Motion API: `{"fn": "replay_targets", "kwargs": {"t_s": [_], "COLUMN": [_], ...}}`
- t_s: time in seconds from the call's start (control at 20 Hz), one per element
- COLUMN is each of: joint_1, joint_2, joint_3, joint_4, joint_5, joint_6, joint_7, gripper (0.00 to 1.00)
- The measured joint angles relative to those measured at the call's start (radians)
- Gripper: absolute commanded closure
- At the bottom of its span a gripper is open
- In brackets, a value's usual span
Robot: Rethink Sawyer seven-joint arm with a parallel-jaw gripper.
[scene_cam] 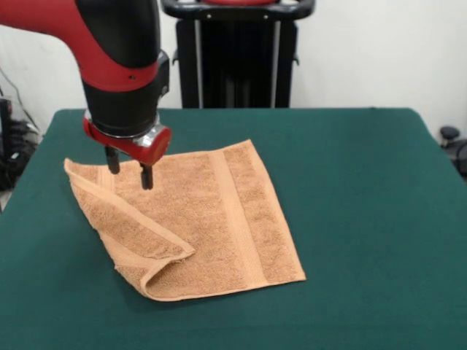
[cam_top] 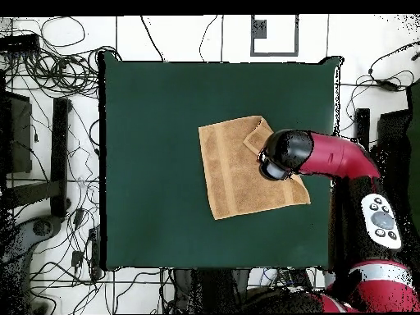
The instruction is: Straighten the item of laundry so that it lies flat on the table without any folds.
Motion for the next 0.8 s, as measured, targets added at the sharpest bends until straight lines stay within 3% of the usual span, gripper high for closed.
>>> {"fn": "replay_targets", "kwargs": {"t_s": [0.8], "joint_1": [0.060], "joint_2": [0.003], "joint_3": [-0.007], "joint_4": [0.000], "joint_5": [0.036], "joint_6": [0.000], "joint_7": [0.000], "gripper": [0.00]}}
